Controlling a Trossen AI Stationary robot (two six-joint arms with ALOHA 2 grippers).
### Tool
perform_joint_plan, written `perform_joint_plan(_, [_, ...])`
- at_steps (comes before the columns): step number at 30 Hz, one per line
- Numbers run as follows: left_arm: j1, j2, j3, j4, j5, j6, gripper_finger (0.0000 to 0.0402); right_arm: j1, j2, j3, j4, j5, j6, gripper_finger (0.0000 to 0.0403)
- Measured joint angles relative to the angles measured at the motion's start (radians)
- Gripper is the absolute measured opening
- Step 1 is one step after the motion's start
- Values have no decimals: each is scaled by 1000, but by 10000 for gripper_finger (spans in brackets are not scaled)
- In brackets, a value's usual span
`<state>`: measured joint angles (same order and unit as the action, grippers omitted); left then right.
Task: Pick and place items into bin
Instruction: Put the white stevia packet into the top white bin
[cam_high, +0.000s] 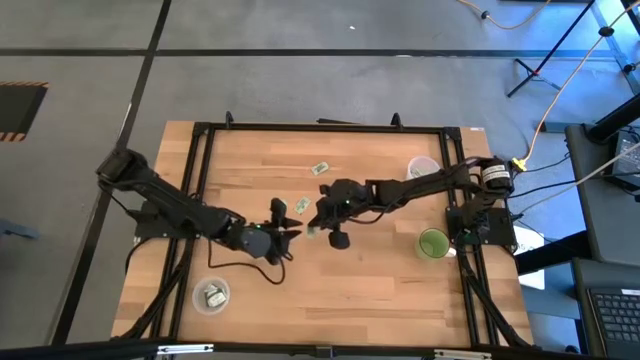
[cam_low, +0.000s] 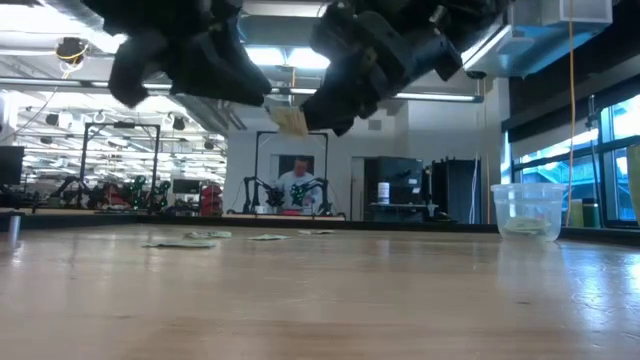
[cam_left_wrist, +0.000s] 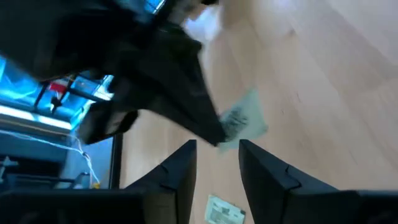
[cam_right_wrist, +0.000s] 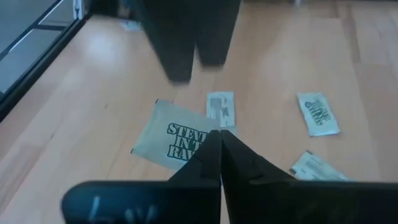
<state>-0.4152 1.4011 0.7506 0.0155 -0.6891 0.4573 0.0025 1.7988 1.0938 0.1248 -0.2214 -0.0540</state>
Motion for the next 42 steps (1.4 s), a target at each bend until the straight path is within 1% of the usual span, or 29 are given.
perform_joint_plan(5, [-1, 49, 0, 12, -7, 46, 116, -1, 0, 35, -55, 0, -4, 0])
perform_joint_plan(10, [-1, 79, 0, 21, -70, 60, 116, 0, 0, 53, -53, 0, -7, 0])
perform_joint_plan(12, [-1, 86, 0, 34, -79, 73, 116, 0, 0, 53, -52, 0, -7, 0])
perform_joint_plan(18, [-1, 88, 0, 101, -75, 114, 116, 0, 0, 54, -51, 0, -7, 0])
perform_joint_plan(22, [-1, 88, 0, 134, -18, 149, 115, 0, 0, 54, -50, 0, -7, 0])
perform_joint_plan(25, [-1, 88, 0, 140, 12, 152, 101, 0, 0, 54, -50, 0, -7, 0])
perform_joint_plan(27, [-1, 88, 0, 139, 12, 152, 84, 0, 0, 54, -49, 0, -7, 0])
perform_joint_plan(32, [-1, 88, 0, 140, 11, 152, 17, 0, 0, 54, -48, 0, -44, 0])
perform_joint_plan(33, [-1, 88, 0, 140, 11, 151, 10, 0, 0, 54, -48, 0, -55, 0])
perform_joint_plan(37, [-1, 88, 0, 141, 11, 140, 6, 0, 0, 54, -49, 0, -101, 10])
perform_joint_plan(42, [-1, 88, 0, 143, 10, 64, 5, 1, -5, 55, -58, 23, -218, 32])
